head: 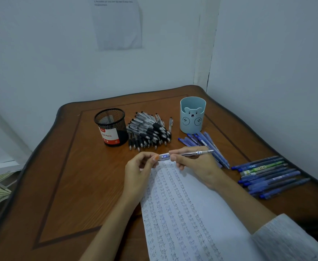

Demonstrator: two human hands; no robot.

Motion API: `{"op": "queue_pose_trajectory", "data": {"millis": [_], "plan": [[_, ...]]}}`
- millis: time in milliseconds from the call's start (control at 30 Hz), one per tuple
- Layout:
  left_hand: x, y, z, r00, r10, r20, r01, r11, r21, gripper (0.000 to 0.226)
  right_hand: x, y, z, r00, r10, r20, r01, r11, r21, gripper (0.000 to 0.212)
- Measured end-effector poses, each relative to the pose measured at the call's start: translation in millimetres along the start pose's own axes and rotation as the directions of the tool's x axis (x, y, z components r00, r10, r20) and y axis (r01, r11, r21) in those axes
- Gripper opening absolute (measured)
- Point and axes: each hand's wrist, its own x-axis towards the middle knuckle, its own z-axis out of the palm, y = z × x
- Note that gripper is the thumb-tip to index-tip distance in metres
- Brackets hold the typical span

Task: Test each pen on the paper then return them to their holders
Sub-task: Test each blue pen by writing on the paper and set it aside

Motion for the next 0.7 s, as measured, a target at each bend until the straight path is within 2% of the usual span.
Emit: {"op": "queue_pose_trajectory", "data": {"millis": [267, 367, 433, 467, 533, 567, 633, 700], "plan": [[2, 2, -1, 0.999, 0.015, 0.035, -0.015, 1.0, 0.006, 0.008, 1, 0, 0, 0.999, 0.022, 0.024, -0.021, 0.999, -0.026, 0.017], [1, 4, 0, 1.0, 0.019, 0.013, -0.02, 0.999, 0.036, 0.008, 3, -4, -3, 0.996, 0.065, 0.068, -0.069, 0.995, 0.066, 0.016], [1, 3, -1, 1.0, 0.005, -0.022, -0.004, 0.999, 0.041, 0.009, 1, -8, -10, 0.996, 0.081, 0.029, -0.085, 0.986, 0.143, 0.016], [1, 4, -1, 0.999, -0.004, -0.041, 0.006, 0.999, 0.039, 0.009, 1, -11, -16, 0.997, 0.07, -0.014, -0.068, 0.992, 0.109, 0.014], [-1, 5, -2, 0.998, -0.019, -0.058, 0.021, 0.999, 0.039, 0.009, -2, -19, -29, 0.998, 0.017, -0.068, -0.025, 0.992, -0.122, 0.011], [-1, 6, -1, 0.998, -0.024, -0.057, 0.026, 0.999, 0.042, 0.008, -3, -23, -35, 0.999, -0.002, -0.055, -0.014, 0.959, -0.283, 0.011], [-2, 6, 0, 0.999, -0.024, -0.039, 0.026, 0.998, 0.061, 0.008, -6, -27, -41, 0.999, 0.003, 0.038, 0.02, 0.807, -0.59, 0.014], [-2, 6, 2, 1.0, -0.006, 0.006, 0.005, 0.994, 0.107, 0.01, -8, -25, -43, 0.987, -0.012, 0.158, 0.132, 0.606, -0.784, 0.015]]}}
